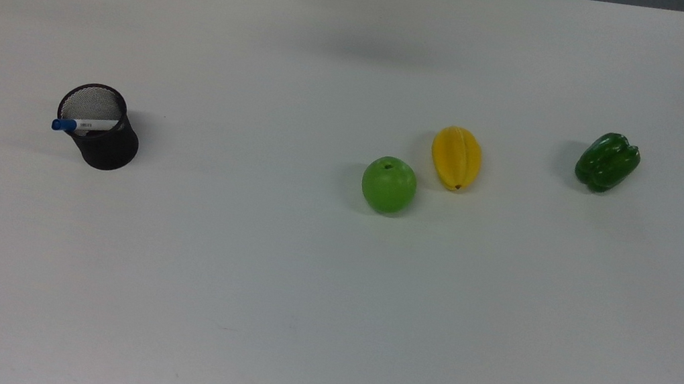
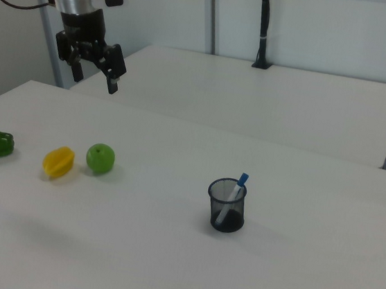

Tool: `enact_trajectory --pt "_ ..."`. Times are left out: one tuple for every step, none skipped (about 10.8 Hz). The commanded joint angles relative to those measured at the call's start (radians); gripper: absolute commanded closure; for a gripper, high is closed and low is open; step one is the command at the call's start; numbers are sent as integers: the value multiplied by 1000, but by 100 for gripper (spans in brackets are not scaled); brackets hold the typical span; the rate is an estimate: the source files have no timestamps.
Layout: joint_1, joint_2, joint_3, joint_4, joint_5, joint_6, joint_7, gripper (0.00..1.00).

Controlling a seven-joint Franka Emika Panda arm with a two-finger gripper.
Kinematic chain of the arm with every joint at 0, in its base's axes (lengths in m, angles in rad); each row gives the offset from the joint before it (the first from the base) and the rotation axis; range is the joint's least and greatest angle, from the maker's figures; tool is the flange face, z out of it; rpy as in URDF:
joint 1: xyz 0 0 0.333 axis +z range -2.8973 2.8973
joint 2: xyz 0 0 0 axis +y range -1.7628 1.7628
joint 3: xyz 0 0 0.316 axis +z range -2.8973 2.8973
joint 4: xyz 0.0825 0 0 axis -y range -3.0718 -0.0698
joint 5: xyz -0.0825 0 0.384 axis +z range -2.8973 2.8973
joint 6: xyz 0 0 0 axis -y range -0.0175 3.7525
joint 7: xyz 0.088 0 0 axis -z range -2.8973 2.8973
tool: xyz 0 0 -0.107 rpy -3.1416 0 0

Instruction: Place marker

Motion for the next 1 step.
enact_trajectory --pt "25 -25 -21 -29 -12 24 -18 0"
